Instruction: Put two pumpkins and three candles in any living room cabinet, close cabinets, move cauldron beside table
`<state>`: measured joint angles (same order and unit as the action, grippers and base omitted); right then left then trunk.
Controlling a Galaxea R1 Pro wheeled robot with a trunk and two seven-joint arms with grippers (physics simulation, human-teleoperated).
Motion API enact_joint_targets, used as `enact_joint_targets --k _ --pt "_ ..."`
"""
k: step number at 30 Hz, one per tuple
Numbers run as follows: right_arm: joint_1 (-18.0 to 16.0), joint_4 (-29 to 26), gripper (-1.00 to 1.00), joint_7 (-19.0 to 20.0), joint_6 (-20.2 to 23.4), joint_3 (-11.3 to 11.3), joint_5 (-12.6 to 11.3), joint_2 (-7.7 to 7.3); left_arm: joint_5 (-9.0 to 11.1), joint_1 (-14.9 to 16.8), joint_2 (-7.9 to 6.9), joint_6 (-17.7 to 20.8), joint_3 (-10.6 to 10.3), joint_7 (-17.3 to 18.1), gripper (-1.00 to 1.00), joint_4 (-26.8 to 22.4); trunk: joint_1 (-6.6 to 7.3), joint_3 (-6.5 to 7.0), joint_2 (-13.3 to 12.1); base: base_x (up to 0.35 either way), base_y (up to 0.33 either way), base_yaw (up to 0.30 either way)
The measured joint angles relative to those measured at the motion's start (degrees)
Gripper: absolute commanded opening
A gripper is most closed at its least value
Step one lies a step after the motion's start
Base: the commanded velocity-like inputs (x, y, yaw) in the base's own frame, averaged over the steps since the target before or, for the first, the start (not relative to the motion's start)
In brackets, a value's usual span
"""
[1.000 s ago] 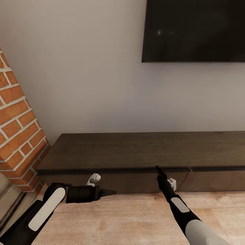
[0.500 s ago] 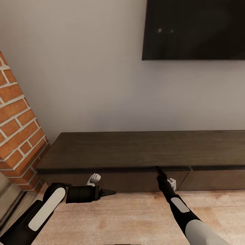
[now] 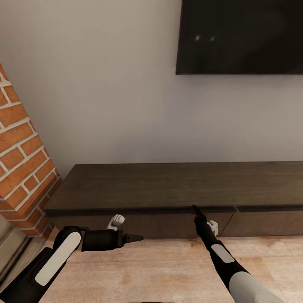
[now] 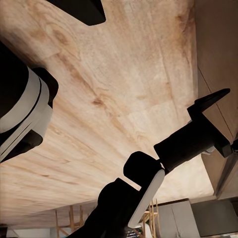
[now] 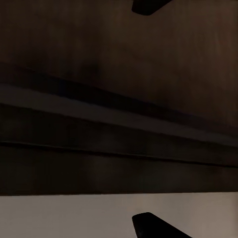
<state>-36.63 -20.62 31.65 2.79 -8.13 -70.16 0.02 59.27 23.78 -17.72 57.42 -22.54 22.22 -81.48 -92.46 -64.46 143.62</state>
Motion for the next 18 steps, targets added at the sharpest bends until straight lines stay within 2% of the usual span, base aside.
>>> enact_joint_targets --k 11,12,18 --pt "0.0 0.0 1.0 0.0 0.0 0.0 0.1 0.02 0.0 0.0 0.0 0.0 -0.1 0.0 1.0 0.0 0.0 0.0 0.0 0.025 0.0 0.0" --pt "0.0 0.1 -1.0 0.0 0.0 0.0 0.1 0.03 0.0 0.0 0.0 0.0 -0.1 0.0 1.0 0.0 0.0 0.0 0.0 0.002 0.0 0.0" --pt "0.0 0.9 -1.0 -0.3 -0.1 -0.2 0.4 0.03 0.0 0.0 0.0 0.0 -0.1 0.0 1.0 0.0 -0.01 -0.01 0.0 0.0 0.0 0.0"
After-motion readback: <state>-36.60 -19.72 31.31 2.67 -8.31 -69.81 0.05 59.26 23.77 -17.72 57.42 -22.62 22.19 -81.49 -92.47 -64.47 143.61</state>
